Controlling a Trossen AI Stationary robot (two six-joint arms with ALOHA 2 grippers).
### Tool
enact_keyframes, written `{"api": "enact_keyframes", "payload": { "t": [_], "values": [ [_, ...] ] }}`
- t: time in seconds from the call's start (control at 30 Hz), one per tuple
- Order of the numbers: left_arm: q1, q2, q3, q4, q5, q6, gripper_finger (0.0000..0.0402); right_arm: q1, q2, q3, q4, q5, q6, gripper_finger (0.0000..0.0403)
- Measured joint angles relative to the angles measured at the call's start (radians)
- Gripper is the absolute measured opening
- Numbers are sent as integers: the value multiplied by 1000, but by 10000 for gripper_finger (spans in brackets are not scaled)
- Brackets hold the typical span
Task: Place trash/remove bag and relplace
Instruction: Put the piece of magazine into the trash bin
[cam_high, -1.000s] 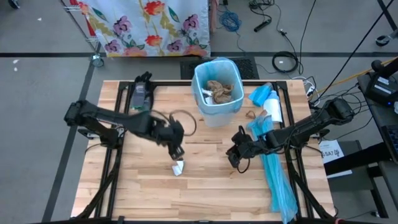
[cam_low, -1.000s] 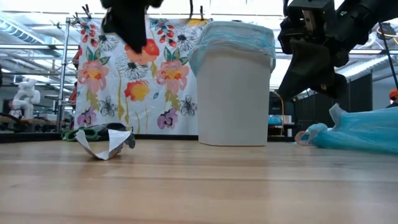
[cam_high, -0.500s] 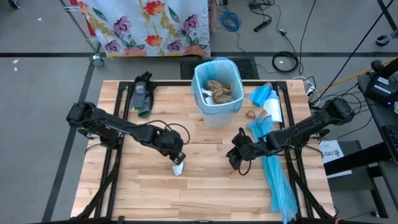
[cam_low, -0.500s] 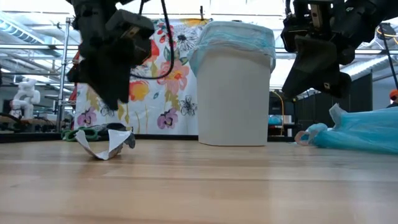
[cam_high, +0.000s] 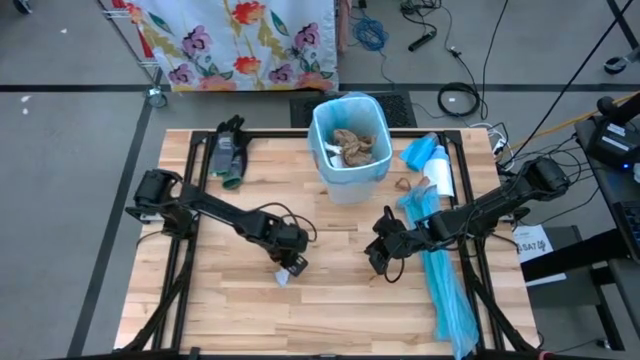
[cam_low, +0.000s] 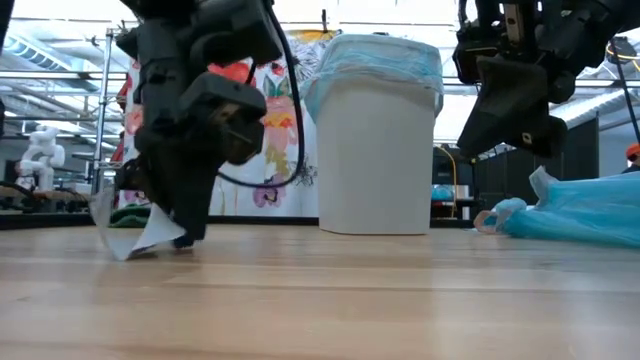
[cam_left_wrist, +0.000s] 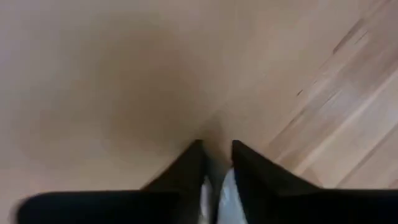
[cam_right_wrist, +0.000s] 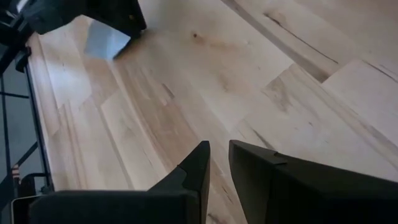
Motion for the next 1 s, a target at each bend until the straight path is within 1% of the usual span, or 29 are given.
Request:
{"api": "enact_keyframes", "payload": {
  "t": [0.07,0.1,0.17,0.3,0.5,0.63,0.77,0.83,0.93,1.0],
  "values": [
    [-1,8,0,-3,10,0,24,0,0,0,2,0,0,51],
    [-1,8,0,-1,11,-2,13,0,0,0,0,0,0,51],
    [-4,4,1,3,20,-6,8,0,0,0,-2,0,-2,51],
    [-4,-25,12,-8,19,-5,4,0,0,0,-2,0,-7,51],
    [-1,-111,21,-11,12,19,2,0,0,0,-4,1,-18,51],
    [5,-203,21,-22,-37,19,2,0,0,0,-5,1,-23,51],
    [37,-322,26,-27,-77,51,1,0,0,0,-8,1,-30,51],
    [60,-383,49,-50,-122,76,1,0,0,0,-12,1,-30,51],
    [104,-451,123,-100,-190,142,1,0,0,0,-12,2,-31,51],
    [139,-476,191,-130,-202,205,1,0,0,0,-11,2,-30,51]
  ]
}}
